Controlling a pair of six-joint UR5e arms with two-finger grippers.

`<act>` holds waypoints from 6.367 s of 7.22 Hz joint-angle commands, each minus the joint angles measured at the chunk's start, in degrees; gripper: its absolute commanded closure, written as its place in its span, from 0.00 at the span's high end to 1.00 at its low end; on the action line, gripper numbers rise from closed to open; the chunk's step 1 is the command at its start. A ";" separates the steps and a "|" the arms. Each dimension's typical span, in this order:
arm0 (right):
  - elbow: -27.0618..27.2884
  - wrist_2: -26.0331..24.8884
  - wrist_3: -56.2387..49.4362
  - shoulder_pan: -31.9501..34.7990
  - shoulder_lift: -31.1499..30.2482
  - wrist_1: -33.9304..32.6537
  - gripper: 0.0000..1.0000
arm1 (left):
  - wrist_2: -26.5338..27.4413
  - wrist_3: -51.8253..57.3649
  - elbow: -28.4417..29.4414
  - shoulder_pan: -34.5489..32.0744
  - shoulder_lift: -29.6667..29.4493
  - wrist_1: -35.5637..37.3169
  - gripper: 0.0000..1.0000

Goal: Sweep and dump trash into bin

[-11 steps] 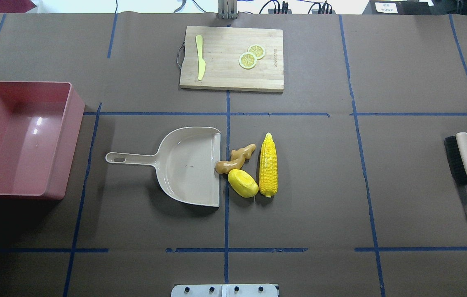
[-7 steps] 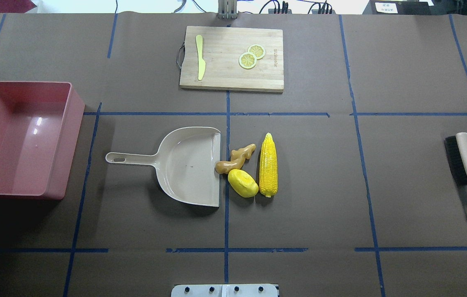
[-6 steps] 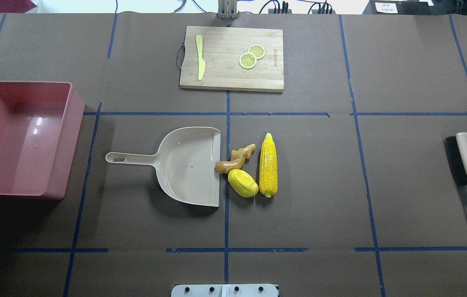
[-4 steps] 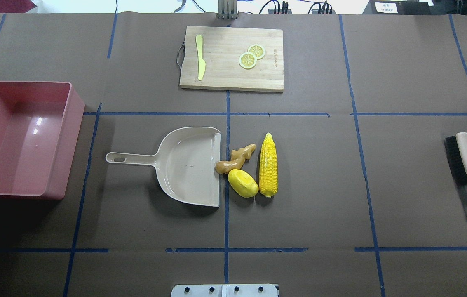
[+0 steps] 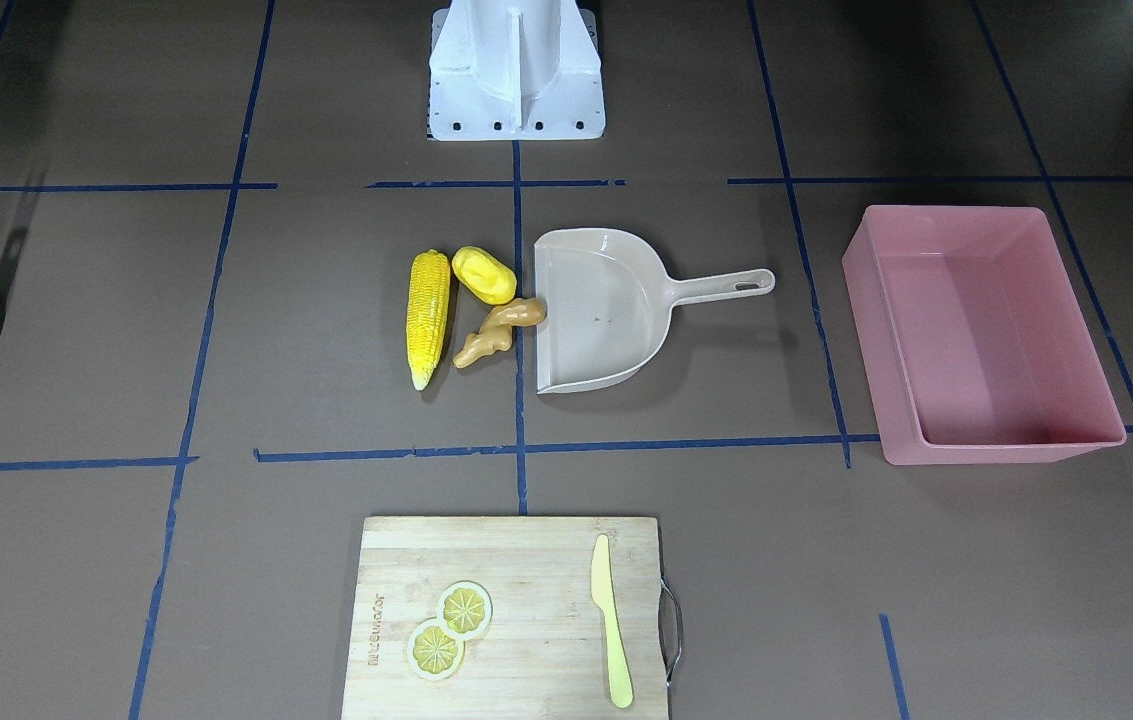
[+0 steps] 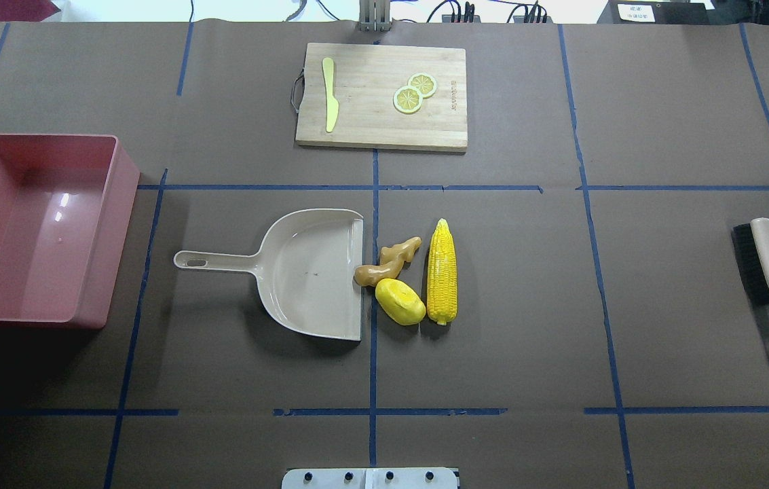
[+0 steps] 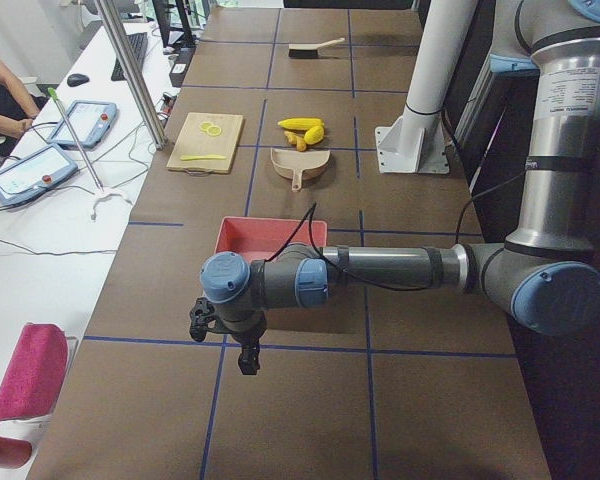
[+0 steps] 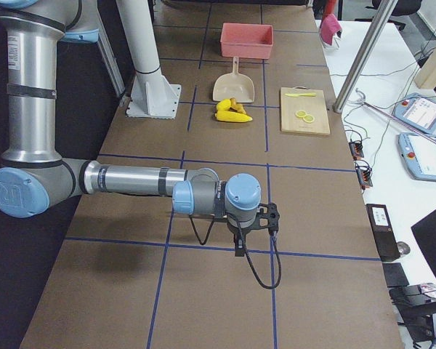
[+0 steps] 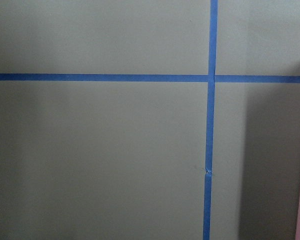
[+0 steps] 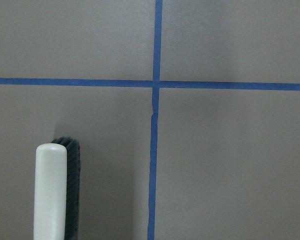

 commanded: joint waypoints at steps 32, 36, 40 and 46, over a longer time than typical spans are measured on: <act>6.45 -6.57 51.69 -34.01 -18.05 35.78 0.79 | 0.70 14.60 -27.87 30.53 -16.56 0.26 1.00; 6.36 -7.71 51.78 -35.50 -17.09 35.70 0.79 | 0.70 14.51 -27.96 30.79 -16.48 0.26 1.00; 6.45 -7.71 51.78 -35.77 -17.18 35.52 0.00 | 0.79 14.51 -27.52 30.96 -16.48 0.26 1.00; 10.66 -7.71 51.87 -35.33 -17.26 34.91 0.00 | 1.40 15.30 -26.82 35.78 -17.00 -1.75 1.00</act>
